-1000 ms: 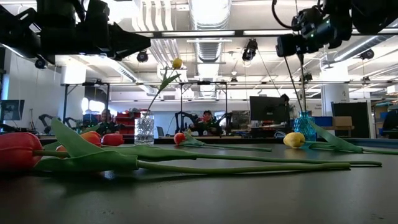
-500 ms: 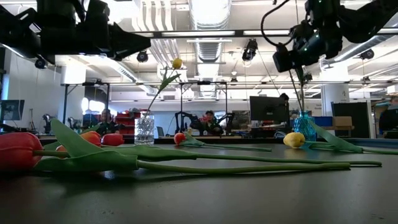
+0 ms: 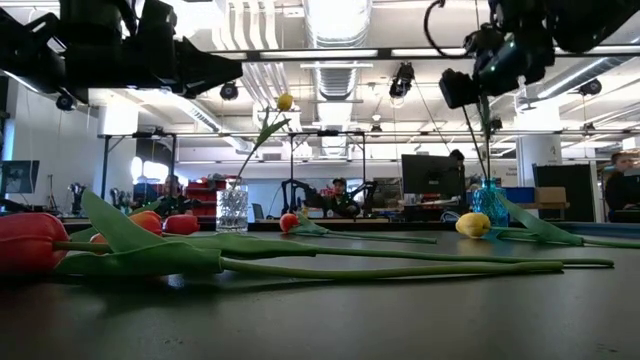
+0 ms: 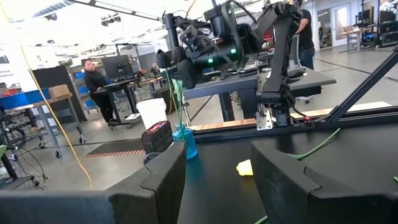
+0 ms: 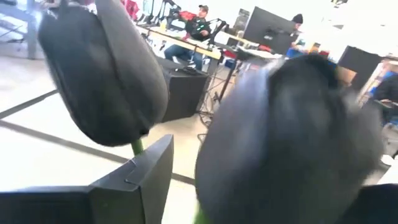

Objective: Sort flowers into vase by color
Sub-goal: Put the black flower into the blue vase

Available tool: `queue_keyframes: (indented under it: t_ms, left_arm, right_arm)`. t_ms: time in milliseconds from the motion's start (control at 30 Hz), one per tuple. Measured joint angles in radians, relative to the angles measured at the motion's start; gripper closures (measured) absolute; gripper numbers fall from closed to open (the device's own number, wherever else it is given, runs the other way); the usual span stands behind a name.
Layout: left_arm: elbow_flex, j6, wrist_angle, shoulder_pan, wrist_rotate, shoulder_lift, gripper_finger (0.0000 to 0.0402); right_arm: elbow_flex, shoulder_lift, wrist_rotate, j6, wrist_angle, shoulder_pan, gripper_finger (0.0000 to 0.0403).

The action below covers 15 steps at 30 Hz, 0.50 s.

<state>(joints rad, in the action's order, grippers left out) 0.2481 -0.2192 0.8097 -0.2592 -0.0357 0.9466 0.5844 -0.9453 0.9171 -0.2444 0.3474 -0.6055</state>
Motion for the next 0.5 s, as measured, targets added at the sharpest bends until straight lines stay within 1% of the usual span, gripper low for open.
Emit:
queue_keyframes:
  t_ms: [133, 300, 400, 500]
  left_arm:
    - [0.0, 0.0, -0.002, 0.0, 0.0, 0.0, 0.0238]
    - [0.0, 0.0, -0.006, 0.0, 0.0, 0.0, 0.0238]
    - [0.0, 0.0, -0.006, 0.0, 0.0, 0.0, 0.0238]
    - [0.0, 0.0, -0.006, 0.0, 0.0, 0.0, 0.0238]
  right_arm:
    - [0.062, 0.029, -0.002, 0.059, -0.172, 0.031, 0.0184]
    - [0.157, 0.043, -0.003, 0.105, -0.37, 0.073, 0.0178]
    - [0.209, 0.046, -0.003, 0.114, -0.442, 0.105, 0.0179]
    - [0.253, 0.048, -0.001, 0.103, -0.472, 0.144, 0.0179]
